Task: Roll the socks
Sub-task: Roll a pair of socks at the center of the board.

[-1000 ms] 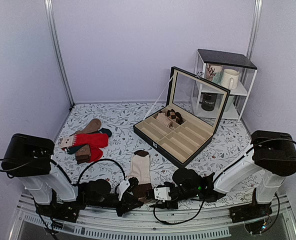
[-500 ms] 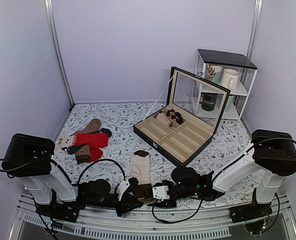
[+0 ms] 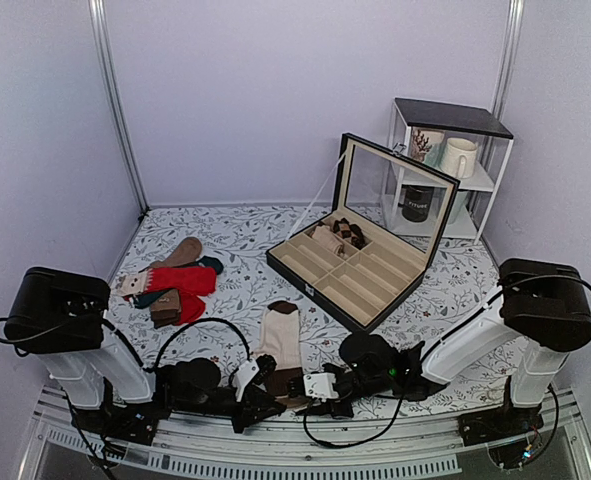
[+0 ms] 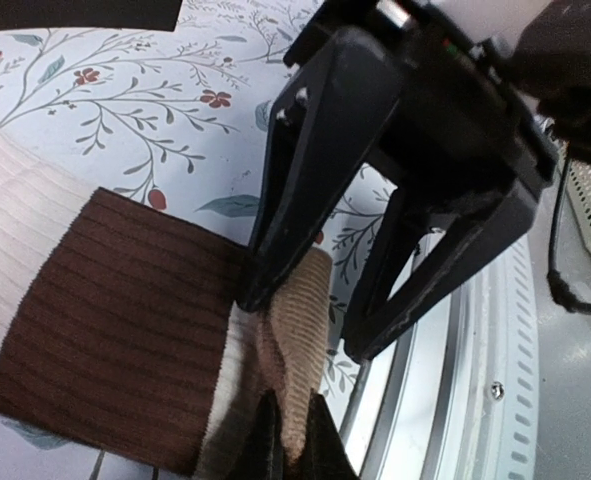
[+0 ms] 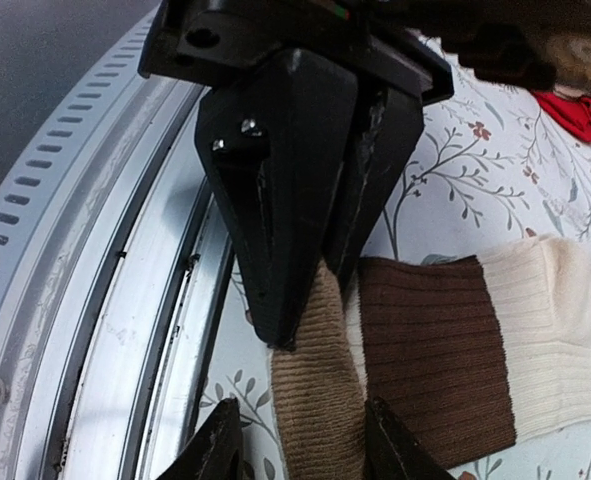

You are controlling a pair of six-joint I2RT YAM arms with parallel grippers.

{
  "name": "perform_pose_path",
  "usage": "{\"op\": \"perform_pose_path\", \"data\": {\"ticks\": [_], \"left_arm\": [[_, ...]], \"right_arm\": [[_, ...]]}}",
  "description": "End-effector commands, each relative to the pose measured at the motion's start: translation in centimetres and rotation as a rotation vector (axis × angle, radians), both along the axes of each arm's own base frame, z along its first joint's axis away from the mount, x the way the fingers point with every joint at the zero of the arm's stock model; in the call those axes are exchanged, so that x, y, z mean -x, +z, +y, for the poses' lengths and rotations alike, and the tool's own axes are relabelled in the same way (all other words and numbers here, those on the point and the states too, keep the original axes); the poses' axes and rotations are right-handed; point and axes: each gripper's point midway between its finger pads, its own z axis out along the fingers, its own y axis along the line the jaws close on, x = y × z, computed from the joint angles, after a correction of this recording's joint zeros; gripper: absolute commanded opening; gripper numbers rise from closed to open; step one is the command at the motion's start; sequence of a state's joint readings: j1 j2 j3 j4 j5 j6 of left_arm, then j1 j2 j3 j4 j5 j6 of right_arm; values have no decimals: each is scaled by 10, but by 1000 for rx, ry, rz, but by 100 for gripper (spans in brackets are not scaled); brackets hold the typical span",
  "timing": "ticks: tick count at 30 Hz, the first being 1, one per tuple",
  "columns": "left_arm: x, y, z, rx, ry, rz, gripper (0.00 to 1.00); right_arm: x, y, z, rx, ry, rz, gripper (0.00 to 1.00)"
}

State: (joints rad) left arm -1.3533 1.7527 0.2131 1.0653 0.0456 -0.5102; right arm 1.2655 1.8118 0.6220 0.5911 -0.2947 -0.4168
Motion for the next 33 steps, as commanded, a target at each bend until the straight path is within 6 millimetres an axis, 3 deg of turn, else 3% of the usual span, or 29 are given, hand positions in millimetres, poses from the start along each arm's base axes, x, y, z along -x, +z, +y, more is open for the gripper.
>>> {"op": "perform_pose_path", "data": {"ticks": [1,12,18,21,26,33], "left_arm": [[16,-58,41,-240,-29,91,0],[13,-56,40,-243,-19,83,0],[-3,-34,35,-226,24,-6,5],[-8,-26,35,-222,40,-43,17],[-16,-8,39,-190,72,-109,26],[-22,47,38,-90,75,-305,59]], "right_arm": [[12,-20,-2,48,6,70,40],[8,-35,-2,139,-66,150,24],[17,-49,-14,225,-111,292,9],[20,-54,-20,261,-143,367,1],[26,-52,-29,300,-182,551,0],[25,-63,-36,388,-270,754,0]]}}
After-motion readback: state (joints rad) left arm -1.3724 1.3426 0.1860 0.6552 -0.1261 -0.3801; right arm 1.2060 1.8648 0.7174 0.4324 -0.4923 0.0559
